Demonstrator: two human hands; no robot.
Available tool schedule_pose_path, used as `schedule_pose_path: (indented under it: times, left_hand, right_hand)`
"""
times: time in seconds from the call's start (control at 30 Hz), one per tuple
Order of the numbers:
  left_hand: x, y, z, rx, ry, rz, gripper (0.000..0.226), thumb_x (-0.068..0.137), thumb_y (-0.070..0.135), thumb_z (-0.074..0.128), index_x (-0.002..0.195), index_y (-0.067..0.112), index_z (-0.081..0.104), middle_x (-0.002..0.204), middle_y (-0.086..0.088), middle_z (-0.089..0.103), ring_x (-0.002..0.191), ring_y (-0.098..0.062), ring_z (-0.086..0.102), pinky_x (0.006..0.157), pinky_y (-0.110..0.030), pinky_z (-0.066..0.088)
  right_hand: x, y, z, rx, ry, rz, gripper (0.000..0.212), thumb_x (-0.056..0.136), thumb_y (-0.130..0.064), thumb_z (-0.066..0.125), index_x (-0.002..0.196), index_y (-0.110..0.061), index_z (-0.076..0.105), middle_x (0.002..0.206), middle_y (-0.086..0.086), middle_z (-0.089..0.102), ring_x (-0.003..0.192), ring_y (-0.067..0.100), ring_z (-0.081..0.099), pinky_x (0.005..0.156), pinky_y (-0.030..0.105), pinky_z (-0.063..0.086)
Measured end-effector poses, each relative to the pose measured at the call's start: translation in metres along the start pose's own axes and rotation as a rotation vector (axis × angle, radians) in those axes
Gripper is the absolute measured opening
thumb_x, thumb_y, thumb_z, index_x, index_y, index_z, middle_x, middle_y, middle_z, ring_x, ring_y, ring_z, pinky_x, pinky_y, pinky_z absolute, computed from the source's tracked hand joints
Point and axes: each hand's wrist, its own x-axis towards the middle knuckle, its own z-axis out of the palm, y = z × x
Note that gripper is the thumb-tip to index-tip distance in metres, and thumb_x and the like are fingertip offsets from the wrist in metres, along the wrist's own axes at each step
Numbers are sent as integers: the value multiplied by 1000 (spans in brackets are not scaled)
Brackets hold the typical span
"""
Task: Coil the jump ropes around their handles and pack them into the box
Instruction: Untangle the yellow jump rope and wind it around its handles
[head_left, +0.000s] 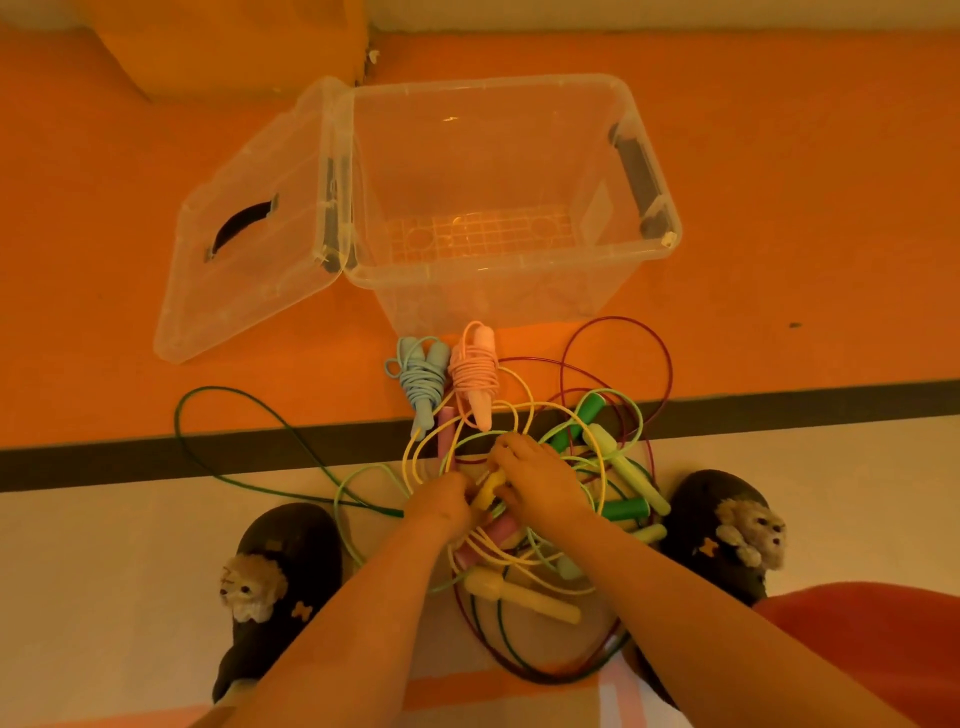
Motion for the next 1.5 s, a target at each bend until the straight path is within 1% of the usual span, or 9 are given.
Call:
schedule_pose_path:
  times: [0.13,0.33,0.57,0.7,0.8,0.9,1.1,1.3,1.5]
  left_hand:
    - [-1,-2,-1,-153,-10,4,32,85,27,69,115,24,62,108,0,67,99,-20,63,84,-34,49]
    - [-17,8,-7,-552,47,19,22,88,21,67,109,18,60,99,-5,61,71,-14,57,51,-23,43]
    - [-39,4,-27,-205,153,77,18,86,29,68,104,26,68,107,-2,69,95,-21,64,79,-36,49]
    - [-46,-6,-20,-112,165,74,22,93,32,58,114,25,57,107,-2,64,72,-24,62,73,-40,55]
    - [-48,-4,-12,-175,132,84,21,99,27,48,119,23,49,107,-3,58,53,-25,62,59,-34,54]
    - [-46,-1,-9,-207,101,81,17,101,30,43,117,26,45,105,-3,57,60,-30,63,71,-43,56]
    - [-40,-5,-7,-469,-58,-32,13,100,28,47,111,21,42,108,-6,57,53,-19,66,47,-28,51]
    - [-38,-8,-8,-545,-128,-93,11,100,16,49,110,13,49,110,-8,58,50,-13,65,48,-26,53]
    - [-56,7,-26,-496,-97,-19,13,101,21,46,113,16,43,115,-8,52,49,-14,64,46,-27,53]
  right_hand:
    - [-12,3,-2,9,157,-59,40,57,-20,83,89,-18,58,108,3,59,95,25,58,73,35,47]
    - [-10,-1,-18,73,266,-44,33,64,-21,80,91,-15,61,99,5,58,93,25,52,73,34,45]
    - [-48,-12,-26,106,-329,94,26,88,-45,59,92,-21,66,84,-3,63,80,18,58,66,30,41]
    - [-64,-15,-6,128,-472,139,22,85,-37,64,96,-19,68,103,3,67,97,23,60,73,28,43]
    - [-69,-16,8,112,-527,129,31,81,-38,69,101,-14,66,103,8,66,97,26,59,71,29,40]
    - [-69,-15,21,136,-540,113,35,78,-35,74,101,-11,65,105,11,64,100,29,58,72,30,40]
    - [-76,-22,40,-101,-428,91,48,84,-33,64,126,-12,56,137,7,38,133,24,28,106,36,24]
    - [-55,-10,18,482,-539,279,22,77,-16,76,97,-6,72,83,-2,58,89,19,52,68,19,37]
    - [-45,2,-53,619,-750,285,12,86,-18,68,87,-30,69,109,1,65,93,13,59,83,22,48]
